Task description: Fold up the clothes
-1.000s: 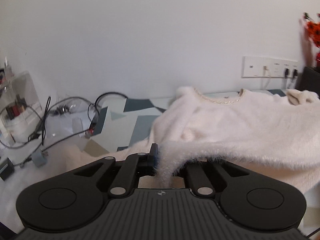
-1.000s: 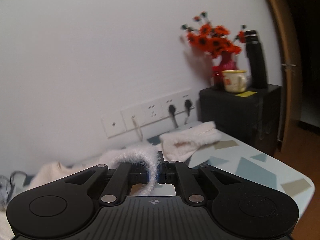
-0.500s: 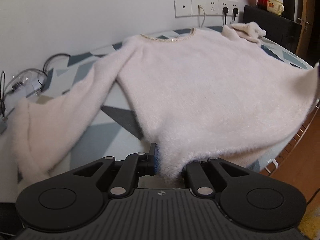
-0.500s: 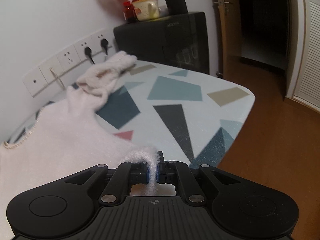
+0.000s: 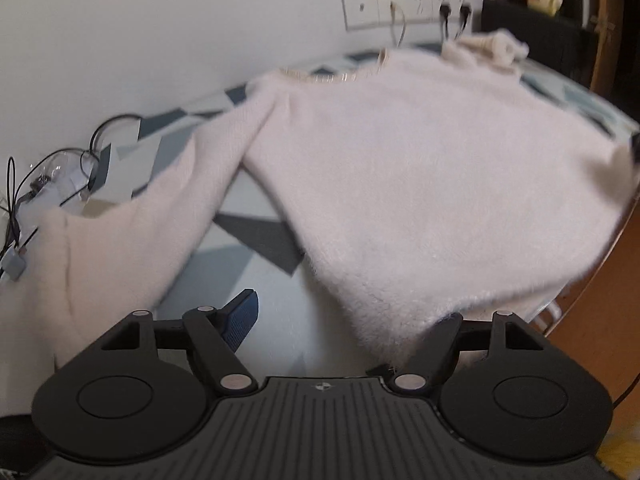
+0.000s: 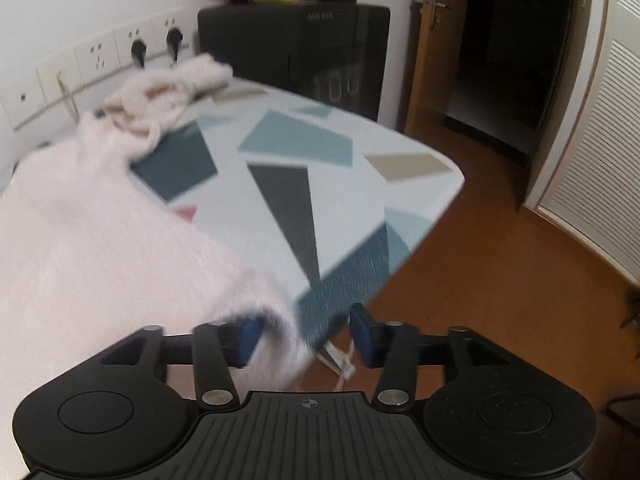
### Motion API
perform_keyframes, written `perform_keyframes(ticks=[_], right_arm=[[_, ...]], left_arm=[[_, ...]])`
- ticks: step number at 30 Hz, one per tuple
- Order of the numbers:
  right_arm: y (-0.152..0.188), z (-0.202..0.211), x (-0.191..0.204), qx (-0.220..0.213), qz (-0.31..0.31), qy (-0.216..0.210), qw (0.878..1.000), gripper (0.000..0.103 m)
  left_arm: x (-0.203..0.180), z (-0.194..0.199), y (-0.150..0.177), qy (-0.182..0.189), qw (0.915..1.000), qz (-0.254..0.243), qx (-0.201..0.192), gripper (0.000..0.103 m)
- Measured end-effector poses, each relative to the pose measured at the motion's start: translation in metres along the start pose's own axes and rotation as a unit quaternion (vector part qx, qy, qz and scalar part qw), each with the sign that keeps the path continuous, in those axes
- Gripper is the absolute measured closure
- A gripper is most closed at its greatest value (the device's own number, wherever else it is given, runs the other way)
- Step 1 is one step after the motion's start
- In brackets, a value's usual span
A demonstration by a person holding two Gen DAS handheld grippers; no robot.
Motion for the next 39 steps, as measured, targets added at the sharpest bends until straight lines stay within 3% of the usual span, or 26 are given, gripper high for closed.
perform_keyframes(ticks=[2, 6, 11, 15, 17, 22, 28, 33, 36, 39], right_arm=[[0.010, 0.007, -0.004, 0.005, 0.006, 0.007, 1.000, 0.039], [0.033, 0.013, -0.022, 0.029, -0.007, 0.018, 0.999, 0.037], [0.043, 0.021, -0.056, 0.053, -0.057, 0.041, 0.996, 0.036], [0.014, 0.044, -0.061, 0.020, -0.108, 0.015, 0.994, 0.036], [-0.014, 0.059, -0.046, -0.002, -0.118, -0.018, 0.993, 0.036], [-0.091, 0.109, 0.039, -0.059, -0.099, -0.146, 0.982, 0.033], [-0.166, 0.179, 0.163, -0.112, -0.038, -0.298, 0.947, 0.031], [-0.180, 0.199, 0.260, -0.118, 0.059, -0.370, 0.920, 0.031], [-0.161, 0.182, 0.312, -0.107, 0.124, -0.377, 0.912, 0.031], [-0.147, 0.144, 0.360, -0.066, 0.164, -0.389, 0.904, 0.032]], left_arm=[[-0.003, 0.008, -0.002, 0.025, 0.9997, -0.003, -0.006, 0.026], [-0.017, 0.014, 0.009, 0.081, 0.9967, -0.003, 0.008, 0.018], [-0.006, 0.026, -0.003, 0.069, 0.9971, 0.019, -0.026, 0.018], [0.004, 0.035, -0.013, 0.060, 0.9961, 0.037, -0.053, 0.017], [0.011, 0.040, -0.019, 0.054, 0.9952, 0.046, -0.067, 0.016], [0.053, 0.058, -0.050, 0.018, 0.9913, 0.067, -0.111, 0.012], [0.104, 0.079, -0.088, -0.030, 0.9855, 0.083, -0.145, 0.003], [0.118, 0.053, -0.069, -0.034, 0.9900, 0.109, -0.083, 0.002], [0.105, 0.025, -0.051, -0.056, 0.9925, 0.102, -0.038, 0.002], [0.100, -0.003, -0.051, -0.094, 0.9921, 0.081, -0.019, 0.002]])
Point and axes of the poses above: each gripper's, at about its wrist camera, not at the fingertips, and z roughly against the way its jaws point, x to its left, y to its underside, the point moved 9 cm from there along -z, roughly the way its jaws point, and after that the axes turned 11 degrees about y, right-handed, at the moved point
